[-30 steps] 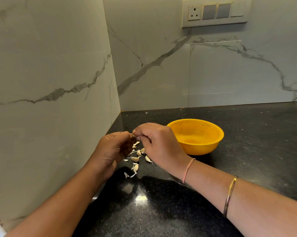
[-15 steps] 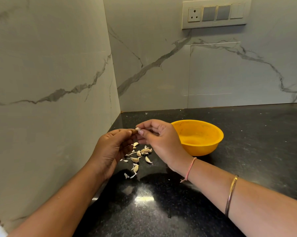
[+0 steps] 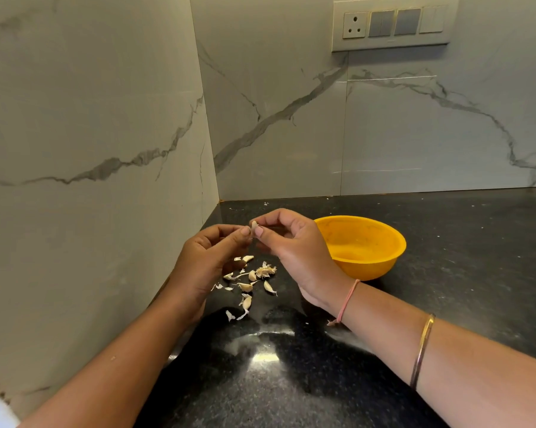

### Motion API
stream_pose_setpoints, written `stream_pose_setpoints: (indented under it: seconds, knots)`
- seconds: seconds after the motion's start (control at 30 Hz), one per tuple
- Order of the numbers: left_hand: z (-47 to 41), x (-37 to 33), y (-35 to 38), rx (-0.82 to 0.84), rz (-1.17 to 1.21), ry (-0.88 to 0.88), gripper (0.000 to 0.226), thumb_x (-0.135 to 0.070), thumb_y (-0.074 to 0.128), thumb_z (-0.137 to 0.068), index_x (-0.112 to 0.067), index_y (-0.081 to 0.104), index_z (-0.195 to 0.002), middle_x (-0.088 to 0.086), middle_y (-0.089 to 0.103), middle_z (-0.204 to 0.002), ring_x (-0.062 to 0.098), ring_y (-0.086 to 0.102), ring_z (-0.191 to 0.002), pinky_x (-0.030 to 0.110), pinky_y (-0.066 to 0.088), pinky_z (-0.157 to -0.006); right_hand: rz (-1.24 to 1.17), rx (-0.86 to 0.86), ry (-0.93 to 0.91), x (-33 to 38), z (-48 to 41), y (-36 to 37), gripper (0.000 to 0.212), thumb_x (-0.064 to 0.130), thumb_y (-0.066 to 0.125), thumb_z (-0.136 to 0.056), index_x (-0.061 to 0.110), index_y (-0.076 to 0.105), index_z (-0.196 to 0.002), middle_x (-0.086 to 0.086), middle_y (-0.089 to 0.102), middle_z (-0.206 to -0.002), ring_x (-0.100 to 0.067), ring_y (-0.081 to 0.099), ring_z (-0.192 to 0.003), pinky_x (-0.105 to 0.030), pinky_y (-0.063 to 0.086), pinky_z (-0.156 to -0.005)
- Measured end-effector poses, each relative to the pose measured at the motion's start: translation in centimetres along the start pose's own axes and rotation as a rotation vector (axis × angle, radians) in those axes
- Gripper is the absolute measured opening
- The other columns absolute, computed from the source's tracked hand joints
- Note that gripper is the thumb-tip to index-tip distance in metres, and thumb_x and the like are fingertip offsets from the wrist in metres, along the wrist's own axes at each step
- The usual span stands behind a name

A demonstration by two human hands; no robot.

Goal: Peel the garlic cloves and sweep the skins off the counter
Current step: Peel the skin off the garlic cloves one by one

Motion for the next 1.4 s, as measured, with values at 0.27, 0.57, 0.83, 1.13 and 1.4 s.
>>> stream_pose_setpoints:
  seconds: [0.27,0.57,0.83,1.13,1.4]
  knots:
    - [-0.2,0.2,0.0,-0.034,-0.060,0.038,0.022,-0.029,0.069,-0.064,-0.011,0.069,-0.076,-0.001,0.068,-0.064,0.007,0.060,-0.059,0.019,0.052,-0.060,-0.219,0.102,0.128,0.3,0.0,0.0,0.014,0.013,0.053,-0.094,0.010,0.066,-0.090,-0.009,0.067,-0.089,-0.018,0.063,-0.087,-0.033,0.054,-0.078]
    - [-0.1,0.1,0.1,-0.010,-0.180,0.090,0.014,-0.021,0.073,-0.069,-0.009,0.070,-0.074,0.012,0.069,-0.072,0.018,0.059,-0.068,0.027,0.051,-0.068,0.084,0.044,-0.060,0.4,0.0,-0.2,0.009,0.015,0.067,-0.085,0.011,0.063,-0.078,-0.005,0.067,-0.069,-0.009,0.059,-0.059,-0.027,0.053,-0.061]
    - [0.1,0.0,-0.1,0.076,-0.008,0.006,0.010,-0.026,0.071,-0.059,-0.016,0.072,-0.059,0.006,0.066,-0.067,0.015,0.058,-0.068,0.023,0.050,-0.067,-0.123,0.066,0.070,0.6,-0.1,-0.2,0.015,0.011,0.060,-0.089,0.005,0.063,-0.076,-0.010,0.058,-0.067,-0.006,0.050,-0.053,-0.021,0.045,-0.055]
    - [0.1,0.0,-0.1,0.112,0.016,0.017,0.010,-0.026,0.069,-0.060,-0.018,0.071,-0.055,-0.002,0.064,-0.060,0.007,0.056,-0.059,0.019,0.047,-0.061,-0.343,0.092,0.231,0.7,-0.2,-0.1,0.025,0.014,0.057,-0.091,0.006,0.061,-0.069,-0.012,0.054,-0.068,-0.006,0.045,-0.050,-0.018,0.041,-0.049]
    - [-0.1,0.2,-0.1,-0.011,-0.375,0.254,0.014,-0.012,0.070,-0.080,-0.013,0.063,-0.069,-0.002,0.067,-0.064,0.012,0.058,-0.061,0.033,0.049,-0.064,0.272,0.065,0.181,1.2,0.2,0.3,0.060,0.054,0.033,-0.095,0.003,0.056,-0.073,-0.003,0.048,-0.056,-0.008,0.042,-0.044,-0.024,0.034,-0.045]
Point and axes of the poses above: each hand's wrist, its own z-axis away from the middle knuckle, its own y-axis out of the palm, x = y × z, the point moved 1 cm from there along -z, towards the middle knuckle
